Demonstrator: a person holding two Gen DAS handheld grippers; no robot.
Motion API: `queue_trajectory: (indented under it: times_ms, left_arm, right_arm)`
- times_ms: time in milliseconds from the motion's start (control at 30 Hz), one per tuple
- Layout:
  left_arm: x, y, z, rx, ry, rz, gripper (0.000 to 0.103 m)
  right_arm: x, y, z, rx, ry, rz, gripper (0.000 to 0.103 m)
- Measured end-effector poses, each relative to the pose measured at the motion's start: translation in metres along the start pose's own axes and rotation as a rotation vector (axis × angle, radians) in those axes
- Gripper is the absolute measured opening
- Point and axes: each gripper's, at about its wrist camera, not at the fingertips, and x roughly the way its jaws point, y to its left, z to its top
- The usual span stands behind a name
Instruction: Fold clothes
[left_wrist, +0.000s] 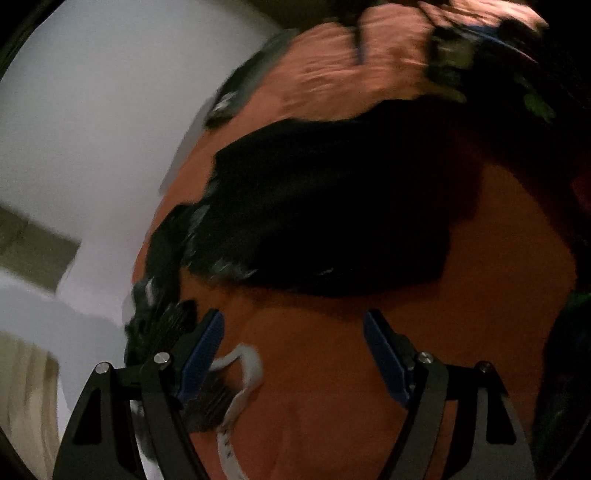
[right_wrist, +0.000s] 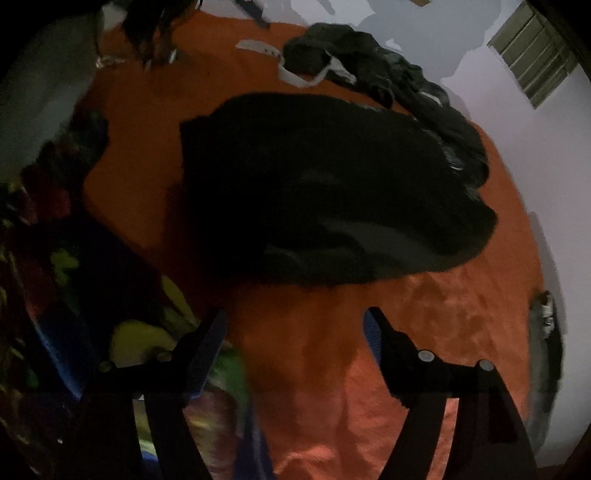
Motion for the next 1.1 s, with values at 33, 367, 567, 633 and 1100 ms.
queue_trajectory:
  times_ms: [33,367,567,633,1100]
  left_arm:
    - [0.004,0.009,0.002,-0.056,0.004,-0.017,0.079]
    - [0.036,0.036,0.019,-0.429,0.008,-0.219,0.079]
    - [0.064,0.030,0.027,-0.499,0.037,-0.240,0.079]
    - [0.068,0.038,0.029,-0.535,0.024,-0.239,0.079]
    - [0.141,0.049,0.003,-0.595,0.211,-0.293,0.079]
  right_arm:
    - [0.003,0.004,-0.001,-0.031,0.002,-0.041,0.076]
    - [0.038,0.058,0.027,-0.448,-0.093,-0.189,0.076]
    - [0.042,0.070,0.018,-0.629,-0.199,-0.275,0.076]
    - [0.042,0.072,0.012,-0.701,-0.217,-0.285,0.076]
    - [0.064,0.085,0.016,-1.008,-0.359,-0.246,0.078]
